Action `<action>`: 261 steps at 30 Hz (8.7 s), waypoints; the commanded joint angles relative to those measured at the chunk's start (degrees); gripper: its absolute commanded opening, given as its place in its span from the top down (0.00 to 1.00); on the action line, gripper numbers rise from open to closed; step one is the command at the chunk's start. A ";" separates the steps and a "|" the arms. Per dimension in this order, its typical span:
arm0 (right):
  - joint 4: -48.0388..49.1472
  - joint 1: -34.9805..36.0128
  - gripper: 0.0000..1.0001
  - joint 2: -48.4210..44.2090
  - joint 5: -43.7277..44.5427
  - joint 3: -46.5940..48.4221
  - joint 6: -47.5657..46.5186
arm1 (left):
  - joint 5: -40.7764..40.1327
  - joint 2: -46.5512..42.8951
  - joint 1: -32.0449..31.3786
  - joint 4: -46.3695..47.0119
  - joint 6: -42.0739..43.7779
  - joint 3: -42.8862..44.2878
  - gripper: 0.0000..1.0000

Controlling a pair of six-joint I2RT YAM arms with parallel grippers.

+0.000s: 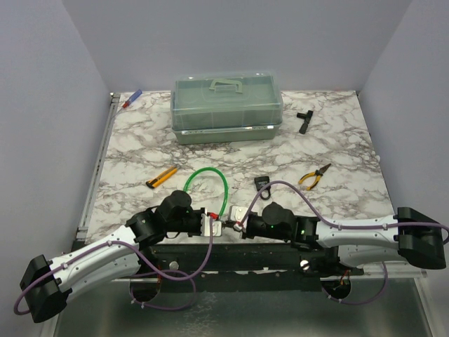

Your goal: Unlock with the key

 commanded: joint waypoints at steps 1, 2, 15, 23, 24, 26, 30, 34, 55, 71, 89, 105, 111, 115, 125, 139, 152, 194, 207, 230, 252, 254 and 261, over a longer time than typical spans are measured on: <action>1.73 0.37 0.99 2.22 4.42 1.96 8.76 | 1.68 -1.75 0.03 4.62 1.23 1.64 1.00; 2.15 0.43 0.99 2.44 5.08 1.94 10.82 | 1.57 -1.82 0.03 4.67 1.26 1.62 1.00; 6.80 0.37 0.99 -0.10 18.96 -0.55 46.11 | 0.60 -3.00 0.04 5.20 2.33 1.36 1.00; 2.14 0.29 0.99 -0.83 23.71 -0.22 63.77 | 0.29 -3.82 0.04 5.64 2.90 1.18 1.00; 1.85 0.27 0.99 -0.83 23.69 -0.26 65.64 | 0.29 -3.93 -0.04 5.72 2.91 1.18 1.00; 1.15 0.30 0.99 -0.74 24.37 -0.30 69.27 | 0.37 -3.89 0.03 5.73 2.88 1.14 1.00; 1.81 0.18 0.99 -1.02 24.88 -1.14 74.71 | 0.47 -4.04 0.02 5.79 2.91 1.09 1.00; -0.35 -0.38 1.00 -2.07 25.63 -1.11 82.51 | 0.38 -3.90 0.03 5.82 3.08 1.01 1.00; -27.29 -1.14 0.29 -10.09 33.78 4.32 93.81 | 0.16 -4.25 0.03 5.82 3.62 0.69 1.00; -8.79 -18.89 0.40 5.51 3.68 2.75 104.39 | -0.01 -4.66 -0.10 5.73 3.63 0.57 1.00; -0.14 -18.97 0.76 17.95 -1.72 6.48 101.82 | 0.38 -4.42 -0.14 5.82 3.31 0.57 1.00; -7.82 -19.94 1.00 14.89 4.68 9.31 94.91 | 1.77 -3.69 -0.14 5.82 2.24 0.57 1.00; -9.19 -19.94 1.00 14.57 4.97 10.45 93.49 | 1.13 -2.55 -0.15 6.11 0.74 0.12 0.80; -9.46 -19.95 1.00 14.47 4.44 10.71 93.19 | 0.08 -1.56 -0.15 6.41 -0.24 -0.58 0.56; -9.21 -20.02 1.00 14.34 3.72 11.09 92.08 | 0.47 2.82 -0.14 7.40 -1.53 -0.22 0.45; -7.05 -20.03 1.00 13.80 1.20 10.49 91.45 | -4.25 17.05 -0.17 17.15 -0.12 1.03 0.91; -6.64 -22.13 1.00 11.45 4.88 9.99 84.18 | 0.64 10.46 -1.52 13.94 6.72 -1.01 1.00; -22.36 -43.23 1.00 2.83 11.82 11.96 64.87 | -26.84 1.52 -2.80 -3.40 19.58 -3.67 1.00; -14.38 -47.13 1.00 10.55 8.38 9.31 64.73 | -28.38 6.97 1.03 -6.17 20.73 -3.50 0.95; -7.63 -47.10 1.00 16.99 2.89 4.93 64.92 | -27.49 18.63 3.36 -0.51 26.92 -2.73 0.64; -9.69 -47.13 0.99 17.67 1.97 5.86 66.35 | -27.07 11.69 3.88 -0.35 24.46 -3.21 0.01; -10.69 -47.12 0.99 17.69 2.35 6.41 66.26 | -26.83 10.62 3.88 -0.27 23.66 -3.22 0.01; -14.54 -47.10 0.84 17.28 2.87 8.90 65.18 | -25.34 6.56 3.96 -0.16 20.72 -2.66 0.01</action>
